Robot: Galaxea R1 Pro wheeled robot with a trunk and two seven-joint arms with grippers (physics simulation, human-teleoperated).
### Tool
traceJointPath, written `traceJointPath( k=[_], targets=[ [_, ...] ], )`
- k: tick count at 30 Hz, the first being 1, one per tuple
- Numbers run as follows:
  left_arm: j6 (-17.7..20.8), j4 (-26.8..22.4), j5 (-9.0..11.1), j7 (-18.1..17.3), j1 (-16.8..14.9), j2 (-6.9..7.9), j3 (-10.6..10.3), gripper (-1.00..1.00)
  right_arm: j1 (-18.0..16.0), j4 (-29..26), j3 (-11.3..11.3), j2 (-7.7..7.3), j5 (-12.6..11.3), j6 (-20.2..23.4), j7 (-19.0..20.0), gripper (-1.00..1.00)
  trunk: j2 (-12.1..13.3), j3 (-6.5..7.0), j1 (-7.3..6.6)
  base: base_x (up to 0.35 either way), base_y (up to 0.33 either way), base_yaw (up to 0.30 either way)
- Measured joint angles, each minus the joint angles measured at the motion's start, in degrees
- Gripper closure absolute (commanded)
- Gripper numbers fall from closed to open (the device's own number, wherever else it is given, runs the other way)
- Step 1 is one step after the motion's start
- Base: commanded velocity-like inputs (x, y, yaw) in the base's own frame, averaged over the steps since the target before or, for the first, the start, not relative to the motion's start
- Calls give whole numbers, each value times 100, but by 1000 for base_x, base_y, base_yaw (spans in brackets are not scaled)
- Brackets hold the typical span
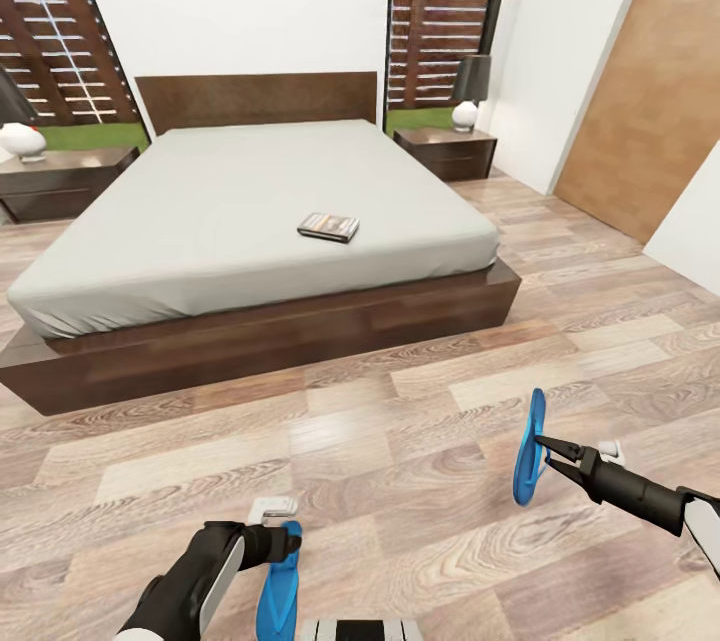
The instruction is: In the bedroom, move the book from the bed onto either nightstand, and place the two sandals side by side next to the bed.
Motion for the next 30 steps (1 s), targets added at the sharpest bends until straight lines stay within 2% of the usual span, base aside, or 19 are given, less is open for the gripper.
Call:
traceJointPath(
  k=[22, 30],
  targets=[
    [0, 0, 2, 91, 0, -1, 1, -100, 0, -12, 8, 16, -2, -22, 0, 100, -30, -488, 57, 0, 0, 0],
    [-3, 0, 3, 91, 0, 0, 1, -100, -3, -23, 8, 18, -6, -30, 1, 100, -30, -488, 56, 0, 0, 0]
  ],
)
